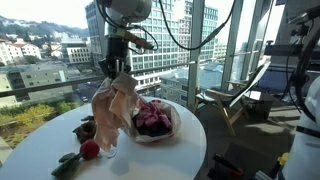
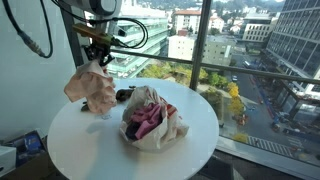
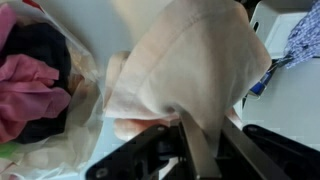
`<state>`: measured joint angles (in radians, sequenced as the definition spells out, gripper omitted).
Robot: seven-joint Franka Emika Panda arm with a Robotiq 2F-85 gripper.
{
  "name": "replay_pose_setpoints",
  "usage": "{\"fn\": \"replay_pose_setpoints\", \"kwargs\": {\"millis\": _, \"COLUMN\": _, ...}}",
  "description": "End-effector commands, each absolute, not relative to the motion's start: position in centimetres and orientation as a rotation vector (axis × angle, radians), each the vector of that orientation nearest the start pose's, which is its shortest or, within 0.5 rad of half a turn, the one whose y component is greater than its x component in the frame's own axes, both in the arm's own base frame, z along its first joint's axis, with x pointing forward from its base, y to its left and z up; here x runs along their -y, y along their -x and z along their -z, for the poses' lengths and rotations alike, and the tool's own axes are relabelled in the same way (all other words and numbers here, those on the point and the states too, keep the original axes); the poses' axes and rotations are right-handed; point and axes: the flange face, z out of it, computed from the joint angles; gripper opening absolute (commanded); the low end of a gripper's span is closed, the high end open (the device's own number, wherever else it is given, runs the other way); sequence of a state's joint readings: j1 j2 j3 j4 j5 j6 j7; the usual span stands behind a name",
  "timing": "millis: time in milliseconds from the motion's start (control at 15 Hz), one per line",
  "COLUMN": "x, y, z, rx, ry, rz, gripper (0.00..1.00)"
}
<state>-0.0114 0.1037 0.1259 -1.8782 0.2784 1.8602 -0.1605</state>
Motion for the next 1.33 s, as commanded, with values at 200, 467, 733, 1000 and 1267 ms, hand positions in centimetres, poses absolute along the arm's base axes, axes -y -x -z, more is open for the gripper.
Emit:
{"fn": "replay_pose_setpoints", "kwargs": {"millis": 200, "x": -4.9, "y": -50.5, "z": -37.8, "rx": 0.179, "ry": 3.002, "rz": -0.300, "gripper": 0.11}}
{"fn": "replay_pose_setpoints", "kwargs": {"millis": 467, "x": -5.4, "y": -49.5, "z": -29.0, "rx": 0.201, "ry": 3.099, "rz": -0.279, "gripper": 0.11}}
{"fn": "replay_pose_setpoints", "kwargs": {"millis": 733, "x": -7.4, "y": -49.5, "z": -23.5, "rx": 0.195, "ry": 3.107, "rz": -0.083, "gripper": 0.11}}
{"fn": "replay_pose_setpoints", "kwargs": {"millis": 1000, "x": -8.7, "y": -49.6, "z": -19.9, "rx": 0.154, "ry": 3.124, "rz": 0.037, "gripper": 0.38}}
{"fn": "replay_pose_setpoints", "kwargs": {"millis": 1267, "x": -9.2, "y": -48.8, "z": -19.0, "rx": 0.121, "ry": 3.181, "rz": 0.009, "gripper": 0.68}}
